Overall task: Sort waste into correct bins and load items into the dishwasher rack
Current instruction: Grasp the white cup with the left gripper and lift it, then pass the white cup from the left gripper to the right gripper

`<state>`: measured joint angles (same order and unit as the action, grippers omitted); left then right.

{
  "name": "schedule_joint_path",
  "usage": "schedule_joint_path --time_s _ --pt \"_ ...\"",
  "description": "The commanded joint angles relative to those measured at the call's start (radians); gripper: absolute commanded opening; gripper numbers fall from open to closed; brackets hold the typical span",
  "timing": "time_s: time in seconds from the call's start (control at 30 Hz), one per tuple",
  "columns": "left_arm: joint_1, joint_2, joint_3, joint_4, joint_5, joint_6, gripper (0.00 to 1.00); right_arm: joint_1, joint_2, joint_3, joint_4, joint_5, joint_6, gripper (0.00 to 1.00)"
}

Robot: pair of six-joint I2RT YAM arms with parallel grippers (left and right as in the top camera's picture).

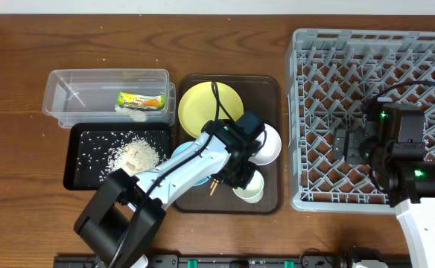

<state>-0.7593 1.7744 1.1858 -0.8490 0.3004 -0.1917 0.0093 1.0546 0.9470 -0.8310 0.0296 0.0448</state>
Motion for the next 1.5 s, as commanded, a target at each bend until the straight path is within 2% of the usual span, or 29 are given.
schedule_joint_path --time_s 0.0,0.13,0.27,0.37,0.57,0.67,0.77,1.0,1.27,1.47 --pt "0.017 -0.042 0.011 -0.031 -0.010 -0.005 0.06 -0.007 -0.003 0.018 -0.001 0.000 0.002 0.99" --pt "0.086 -0.129 0.062 -0.104 -0.005 -0.005 0.06 -0.007 -0.003 0.018 0.008 0.059 0.002 0.99" --pt "0.215 -0.243 0.082 -0.069 0.053 -0.005 0.06 -0.011 -0.003 0.018 0.036 0.117 0.003 0.99" --pt "0.334 -0.289 0.082 0.019 0.185 -0.015 0.06 -0.014 -0.003 0.018 0.071 0.098 0.023 0.99" --pt "0.491 -0.235 0.081 0.286 0.515 -0.187 0.06 -0.014 0.003 0.018 0.106 -0.152 0.028 0.99" --pt "0.493 -0.190 0.081 0.378 0.684 -0.214 0.06 -0.014 0.015 0.018 0.106 -0.300 0.009 0.99" --pt "0.475 -0.157 0.081 0.411 0.790 -0.214 0.06 -0.014 0.036 0.018 0.116 -0.505 -0.090 0.99" --pt "0.446 -0.122 0.081 0.411 0.849 -0.244 0.06 -0.013 0.101 0.018 0.110 -0.880 -0.320 0.99" --pt "0.412 -0.121 0.081 0.457 0.975 -0.283 0.06 -0.008 0.194 0.018 0.126 -1.113 -0.542 0.99" --pt "0.385 -0.121 0.081 0.459 1.036 -0.314 0.06 -0.008 0.225 0.018 0.200 -1.314 -0.672 0.99"
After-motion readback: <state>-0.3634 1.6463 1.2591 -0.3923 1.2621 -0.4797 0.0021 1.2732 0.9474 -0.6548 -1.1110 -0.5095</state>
